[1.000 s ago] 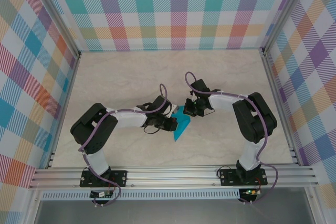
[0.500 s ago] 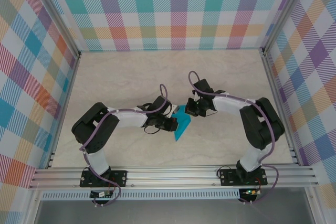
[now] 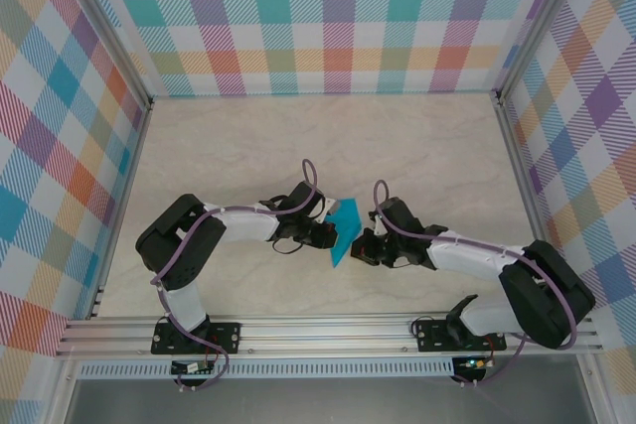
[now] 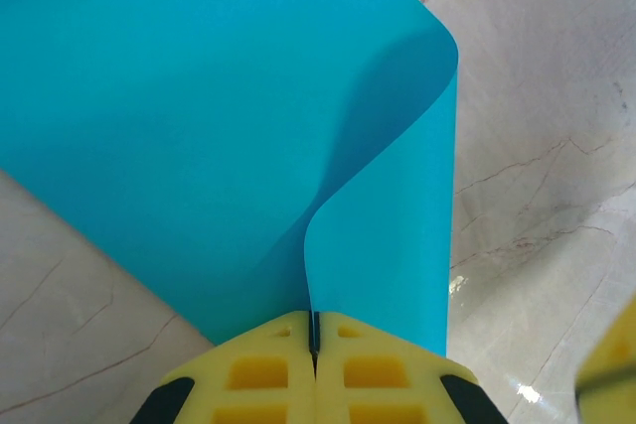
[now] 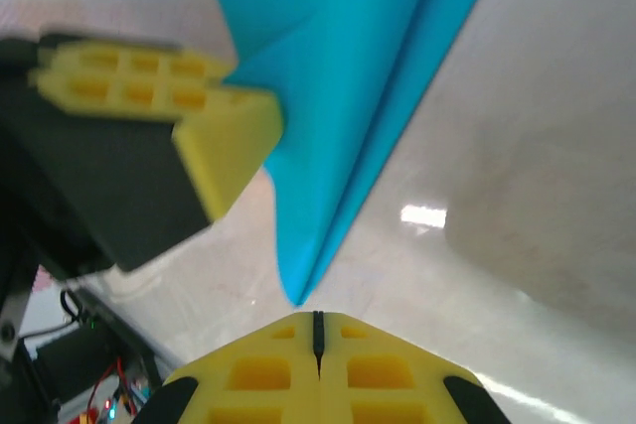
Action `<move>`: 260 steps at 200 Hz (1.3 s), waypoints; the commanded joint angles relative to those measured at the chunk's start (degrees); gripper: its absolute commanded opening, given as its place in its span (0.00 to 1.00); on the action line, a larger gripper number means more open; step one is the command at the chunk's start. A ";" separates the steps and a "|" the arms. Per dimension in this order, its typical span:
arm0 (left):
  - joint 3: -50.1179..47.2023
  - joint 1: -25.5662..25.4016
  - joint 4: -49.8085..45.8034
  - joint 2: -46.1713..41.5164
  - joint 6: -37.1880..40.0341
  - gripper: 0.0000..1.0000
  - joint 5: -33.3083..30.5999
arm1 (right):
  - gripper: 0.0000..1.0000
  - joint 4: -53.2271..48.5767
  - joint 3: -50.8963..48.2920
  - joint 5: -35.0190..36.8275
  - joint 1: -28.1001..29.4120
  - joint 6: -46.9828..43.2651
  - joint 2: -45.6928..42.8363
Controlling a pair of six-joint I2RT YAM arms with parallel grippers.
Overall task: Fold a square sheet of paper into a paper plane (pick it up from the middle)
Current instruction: Third fold the triangle at the center of the table.
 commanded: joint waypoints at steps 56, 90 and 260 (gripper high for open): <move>-0.99 0.15 -1.95 2.05 -0.06 0.03 0.55 | 0.00 9.78 1.71 -0.18 6.00 5.73 6.14; -1.03 0.11 -2.11 2.13 0.03 0.03 0.72 | 0.00 10.56 2.85 -0.53 6.00 5.47 8.50; -1.03 0.10 -1.76 3.23 0.39 0.03 1.07 | 0.00 9.71 0.03 1.49 6.00 5.63 15.46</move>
